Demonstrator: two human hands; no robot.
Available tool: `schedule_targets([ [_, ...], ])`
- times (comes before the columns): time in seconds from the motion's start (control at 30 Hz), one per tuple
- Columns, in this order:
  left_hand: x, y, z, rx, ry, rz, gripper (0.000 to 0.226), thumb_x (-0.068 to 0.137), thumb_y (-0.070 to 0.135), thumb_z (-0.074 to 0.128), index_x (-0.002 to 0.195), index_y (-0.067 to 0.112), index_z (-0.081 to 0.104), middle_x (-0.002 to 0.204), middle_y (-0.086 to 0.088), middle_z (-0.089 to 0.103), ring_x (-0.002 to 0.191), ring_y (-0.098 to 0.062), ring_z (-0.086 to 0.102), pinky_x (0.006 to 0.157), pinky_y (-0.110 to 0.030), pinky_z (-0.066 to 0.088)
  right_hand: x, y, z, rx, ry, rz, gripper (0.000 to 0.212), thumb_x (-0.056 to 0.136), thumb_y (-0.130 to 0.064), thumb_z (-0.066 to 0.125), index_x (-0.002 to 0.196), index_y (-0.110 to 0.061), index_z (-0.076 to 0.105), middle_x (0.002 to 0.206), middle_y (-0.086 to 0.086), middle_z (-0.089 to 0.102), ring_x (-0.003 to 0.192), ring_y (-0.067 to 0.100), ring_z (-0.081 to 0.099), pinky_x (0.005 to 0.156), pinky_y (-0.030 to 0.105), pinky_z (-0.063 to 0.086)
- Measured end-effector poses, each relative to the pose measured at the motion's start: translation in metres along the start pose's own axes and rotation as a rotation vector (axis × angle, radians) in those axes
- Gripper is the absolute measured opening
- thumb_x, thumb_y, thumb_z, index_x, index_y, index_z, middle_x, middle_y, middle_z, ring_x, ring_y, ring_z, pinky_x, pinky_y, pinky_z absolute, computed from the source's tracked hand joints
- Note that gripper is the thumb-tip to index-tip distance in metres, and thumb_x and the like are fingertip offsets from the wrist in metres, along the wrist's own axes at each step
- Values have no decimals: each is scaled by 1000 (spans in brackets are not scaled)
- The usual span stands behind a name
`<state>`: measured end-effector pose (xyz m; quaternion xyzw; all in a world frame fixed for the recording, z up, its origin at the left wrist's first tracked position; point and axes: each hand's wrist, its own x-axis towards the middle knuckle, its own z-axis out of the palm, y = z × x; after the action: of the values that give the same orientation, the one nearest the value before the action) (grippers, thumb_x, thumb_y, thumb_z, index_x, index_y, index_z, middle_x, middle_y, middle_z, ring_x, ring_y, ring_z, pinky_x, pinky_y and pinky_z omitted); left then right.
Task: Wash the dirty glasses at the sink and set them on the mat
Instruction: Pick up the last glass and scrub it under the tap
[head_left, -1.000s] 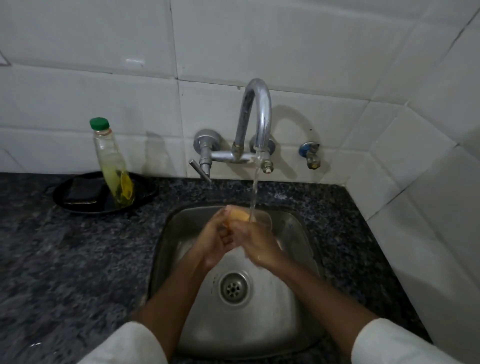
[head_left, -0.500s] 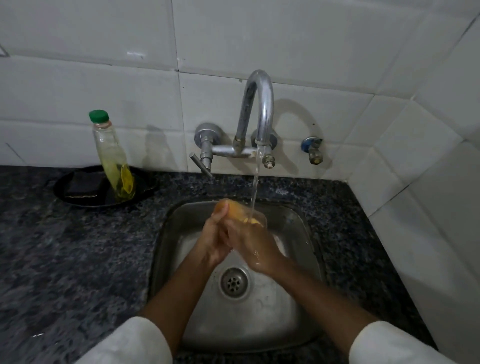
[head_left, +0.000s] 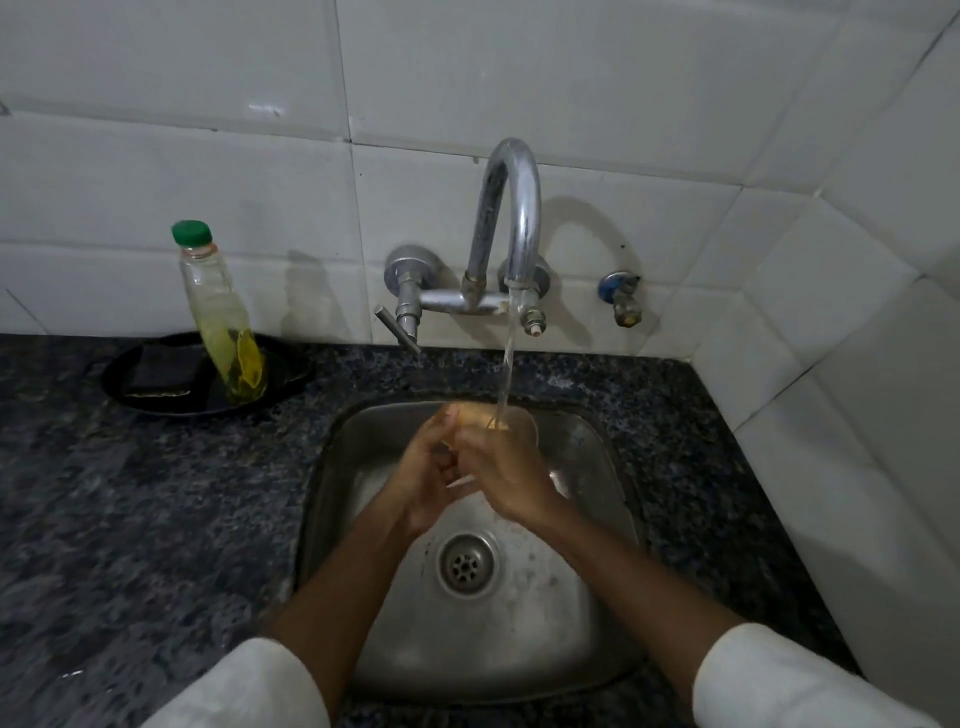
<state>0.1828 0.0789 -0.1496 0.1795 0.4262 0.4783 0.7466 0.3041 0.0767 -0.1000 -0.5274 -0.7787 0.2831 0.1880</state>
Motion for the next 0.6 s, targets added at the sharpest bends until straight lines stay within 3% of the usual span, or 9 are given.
schedule_targets([
  [0.03,0,-3,1,-150,-71,26,75,81,39,76,139,2,49,123,-23,63,104,-32,65,69,-38,60,4,-7,3,311,49,205,20,94,-24,50,94,-11,65,96,14,67,85,24,64,78,42,55],
  [0.1,8,-5,-2,-345,-129,58,93,70,31,87,145,2,40,122,-26,56,99,-33,65,73,-42,61,4,-19,2,395,105,330,22,97,-19,52,92,0,63,93,23,65,78,25,59,78,41,48],
  [0.17,14,5,-2,-198,-84,46,102,63,42,91,141,-3,44,121,-27,57,100,-35,63,90,-46,54,-4,-12,-1,-41,-28,19,24,97,-16,48,113,-3,59,98,17,62,82,26,57,69,33,44],
  [0.27,15,11,1,132,6,19,91,71,62,76,133,-1,56,115,-22,63,103,-36,58,87,-44,49,-10,-3,-13,-529,-143,-207,35,95,-21,47,129,-20,46,111,6,60,95,24,57,62,31,34],
  [0.3,12,10,1,108,-16,29,78,81,59,68,130,-1,59,115,-23,65,104,-36,60,90,-46,49,-6,-4,-12,-412,-148,-97,30,95,-21,47,125,-15,52,110,9,62,96,26,59,63,35,38],
  [0.4,5,2,0,-220,-124,82,38,93,25,62,126,8,59,113,-23,66,97,-32,65,84,-45,53,2,-16,-11,440,53,289,22,97,-17,51,100,-4,69,87,19,67,68,25,64,54,33,48],
  [0.43,6,1,-2,-272,-125,104,37,88,17,65,125,11,57,108,-21,66,91,-30,66,78,-42,56,0,-18,-13,487,62,294,22,98,-17,50,100,-7,69,86,20,67,65,23,62,53,29,47],
  [0.57,4,10,0,-13,43,35,40,85,29,68,121,13,61,93,-14,71,75,-21,69,62,-31,60,-16,-2,-18,-478,-158,-118,26,95,-17,44,120,-15,54,96,11,62,85,27,60,64,31,40],
  [0.6,4,8,0,46,67,10,44,84,35,68,122,13,62,92,-13,72,74,-20,69,62,-30,60,-15,1,-18,-484,-166,-99,25,95,-19,45,118,-15,54,97,9,63,88,26,61,64,32,42],
])
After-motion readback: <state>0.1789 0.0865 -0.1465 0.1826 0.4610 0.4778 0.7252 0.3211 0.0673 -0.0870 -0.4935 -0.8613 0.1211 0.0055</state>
